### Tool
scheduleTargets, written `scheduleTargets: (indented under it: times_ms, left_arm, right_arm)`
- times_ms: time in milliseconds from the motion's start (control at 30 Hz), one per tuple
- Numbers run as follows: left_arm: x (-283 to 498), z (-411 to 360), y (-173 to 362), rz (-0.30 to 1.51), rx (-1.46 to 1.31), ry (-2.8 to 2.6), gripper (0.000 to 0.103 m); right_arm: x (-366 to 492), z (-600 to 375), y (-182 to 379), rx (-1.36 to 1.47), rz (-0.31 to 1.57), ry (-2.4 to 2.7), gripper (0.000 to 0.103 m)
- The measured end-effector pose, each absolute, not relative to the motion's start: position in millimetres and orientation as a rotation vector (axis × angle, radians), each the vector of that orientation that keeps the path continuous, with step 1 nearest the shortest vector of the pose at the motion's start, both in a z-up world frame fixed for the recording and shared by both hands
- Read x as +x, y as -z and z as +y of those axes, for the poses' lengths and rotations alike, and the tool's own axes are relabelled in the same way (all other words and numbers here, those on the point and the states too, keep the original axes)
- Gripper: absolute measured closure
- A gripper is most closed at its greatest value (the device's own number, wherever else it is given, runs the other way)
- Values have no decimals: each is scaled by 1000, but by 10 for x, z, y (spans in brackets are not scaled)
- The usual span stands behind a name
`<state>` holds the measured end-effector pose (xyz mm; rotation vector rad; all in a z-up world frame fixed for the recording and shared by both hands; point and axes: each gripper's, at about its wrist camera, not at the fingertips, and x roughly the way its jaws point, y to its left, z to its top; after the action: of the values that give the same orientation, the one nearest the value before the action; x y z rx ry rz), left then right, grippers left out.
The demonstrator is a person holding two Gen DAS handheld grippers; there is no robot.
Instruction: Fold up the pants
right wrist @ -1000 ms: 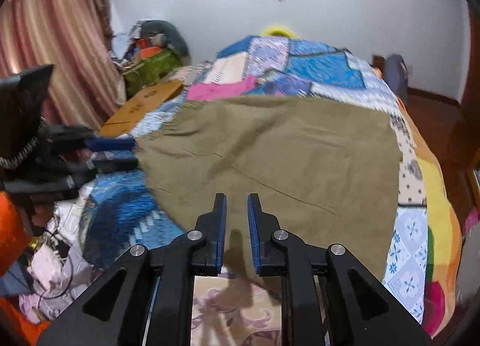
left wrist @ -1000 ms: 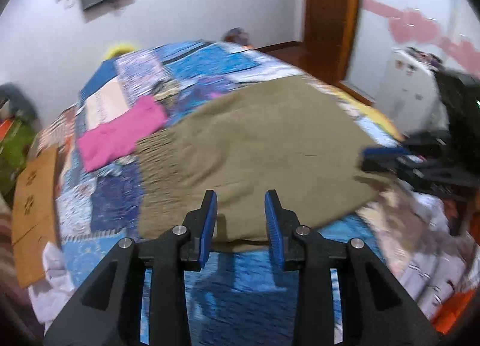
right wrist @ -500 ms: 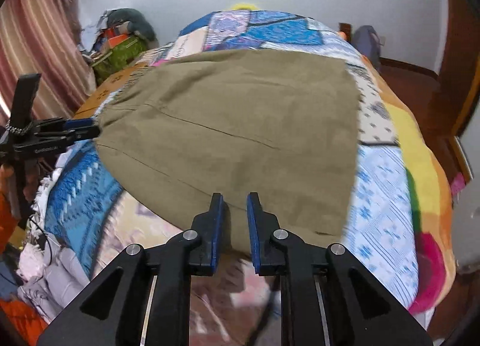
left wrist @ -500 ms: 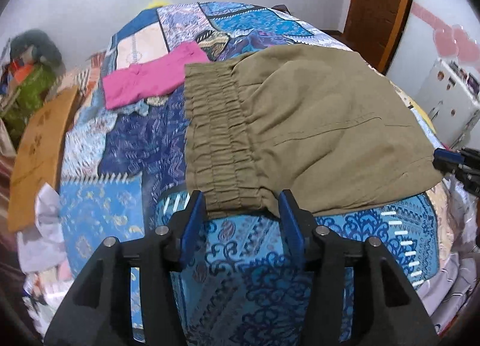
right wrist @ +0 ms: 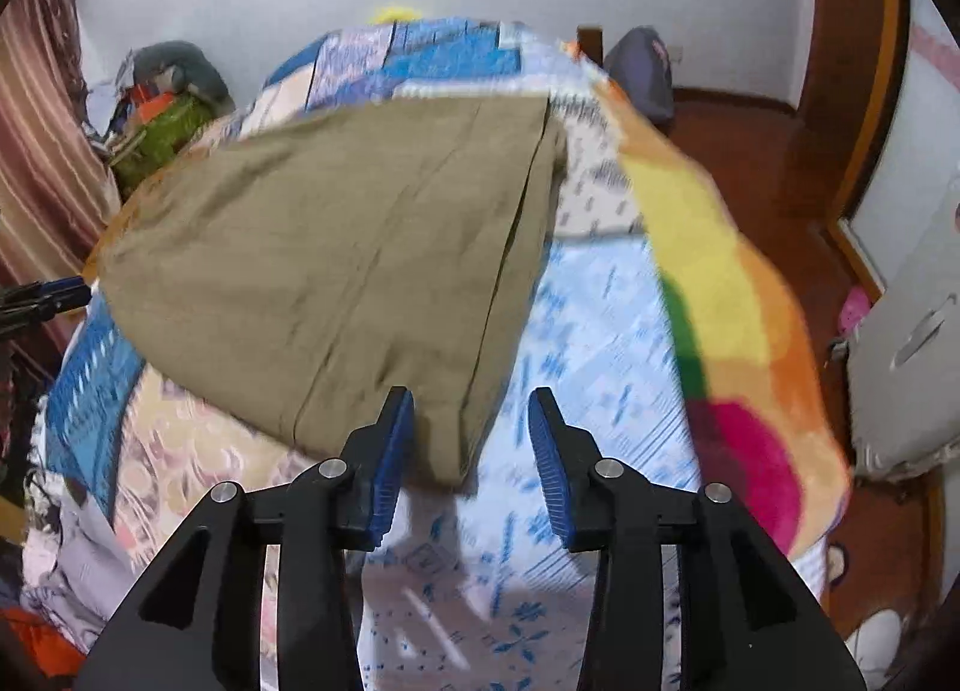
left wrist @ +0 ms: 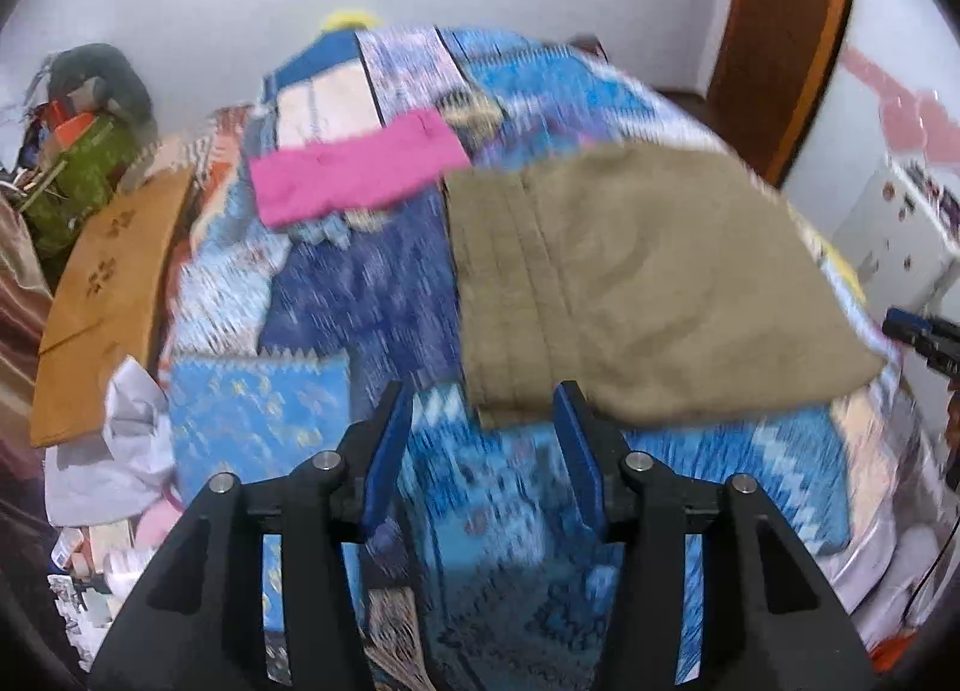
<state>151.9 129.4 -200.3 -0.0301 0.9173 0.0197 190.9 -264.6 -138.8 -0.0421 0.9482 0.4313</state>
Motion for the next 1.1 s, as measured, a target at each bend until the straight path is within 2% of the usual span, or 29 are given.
scheduleTargets:
  times_ms: [100,167,400,600,700,1000,1033,1067,1100]
  left_arm:
    - [1748,1364,1821,886,-53,-43,53]
    - [1950,1385,1759,876,-54,-60,53]
    - [2623,1368,1828,888,-35,-59,51]
    - [3010,1367,2125,961,-27,-44,49]
    - [3156,1341,2282,997,-25,-25,48]
    - [3213,1422,2496,951,-88,-12,51]
    - [3210,1432,2504,950,-101,-14,51]
    - [3208,1455,2511,950,-118,-21,51]
    - [3210,1477,2518,953,-136,-27,51]
  right_arm:
    - [2058,-2621,1210,-45,893,-437,66]
    - [2190,-2582,1132,-36,867,-450,62]
    - [2814,-2439,1069,-34,819,-462,56]
    - [3375,-2323,1263,-45,848,-464,55]
    - [3630,-2306,1387,-53,869,-453,51]
    - [4334,-2156,1775,-50,927,-464,51]
    - [4387,-2133,1814,-55,936,-470,59]
    - [4443,-2095,1872,-73,952,-473,79]
    - [4471,-2070,1920,-96,967,-466,88]
